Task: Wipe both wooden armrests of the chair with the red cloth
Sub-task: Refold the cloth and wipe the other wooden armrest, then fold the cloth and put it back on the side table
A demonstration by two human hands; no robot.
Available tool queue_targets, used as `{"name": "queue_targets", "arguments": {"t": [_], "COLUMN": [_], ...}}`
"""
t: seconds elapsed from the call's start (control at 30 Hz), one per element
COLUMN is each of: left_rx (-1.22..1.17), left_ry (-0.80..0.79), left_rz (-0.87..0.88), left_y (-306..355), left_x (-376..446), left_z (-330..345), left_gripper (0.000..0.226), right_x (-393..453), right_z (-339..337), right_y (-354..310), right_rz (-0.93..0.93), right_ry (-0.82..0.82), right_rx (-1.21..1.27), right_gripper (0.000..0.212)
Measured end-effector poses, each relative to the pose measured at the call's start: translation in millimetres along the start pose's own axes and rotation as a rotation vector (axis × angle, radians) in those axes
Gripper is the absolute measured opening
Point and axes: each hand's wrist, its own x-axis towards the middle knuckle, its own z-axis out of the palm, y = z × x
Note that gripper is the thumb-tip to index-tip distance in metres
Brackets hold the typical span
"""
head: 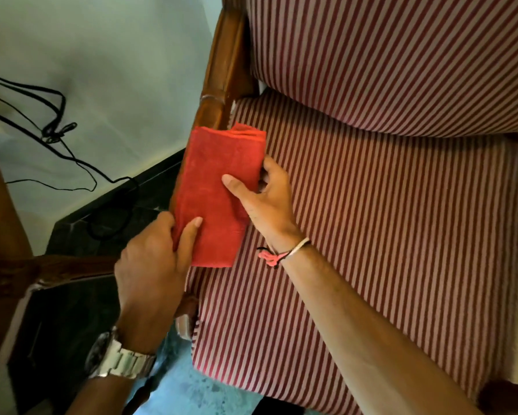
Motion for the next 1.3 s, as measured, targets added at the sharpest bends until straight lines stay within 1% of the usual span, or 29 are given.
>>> {"name": "queue_targets", "arguments": {"t": [0.1,0.13,0.2,0.33,0.47,0.57,0.67,0.7,0.87,0.97,1.07,1.1,1.2,1.23,1.3], "left_rx": [-0.243,-0.290,-0.309,-0.381,-0.490,-0.575,-0.611,-0.616,-0.561,-0.506,-0.407,-0.371,-0.252,-0.202,-0.095], "left_ry": [-0.054,-0.065,-0.069,-0.062,-0.114,-0.156,-0.205,-0.219,-0.232,-0.255,-0.282,-0.306,-0.399,-0.423,-0.478], "left_rz": [0.020,0.033,0.084,0.149,0.185,0.200,0.210,0.208,0.184,0.191,0.168,0.143,0.096,0.090,0.070], "left_y": [57,77,115,197,287,344,404,415,488,512,523,524,517,514,508], "left_x": [-28,-39,-62,-110,-165,-197,-228,-235,-279,-292,-298,-299,-299,-298,-298], "left_z": [16,24,40,72,103,121,145,152,197,222,251,263,301,314,332], "left_gripper": [0.034,0.034,0.034,0.039,0.045,0.046,0.045,0.047,0.051,0.051,0.042,0.042,0.057,0.060,0.060], "right_x": [-11,-16,-30,-60,-94,-113,-130,-133,-147,-146,-136,-132,-119,-116,-115], "right_z": [-60,-84,-130,-227,-337,-408,-483,-498,-595,-630,-652,-658,-668,-672,-682], "right_y": [-7,-10,-18,-38,-60,-72,-81,-81,-72,-53,-25,-14,21,34,58], "right_rz": [-0.040,-0.051,-0.071,-0.081,-0.078,-0.071,-0.062,-0.055,-0.001,0.034,0.059,0.077,0.151,0.182,0.241], "right_ry": [0.051,0.067,0.094,0.132,0.172,0.190,0.187,0.192,0.244,0.238,0.219,0.207,0.193,0.187,0.165], "right_rx": [0.068,0.092,0.134,0.184,0.199,0.199,0.147,0.136,0.115,0.093,0.082,0.077,0.014,-0.008,-0.042], "right_gripper": [0.029,0.024,0.020,0.017,0.018,0.021,0.025,0.026,0.029,0.032,0.027,0.025,0.022,0.025,0.040]}}
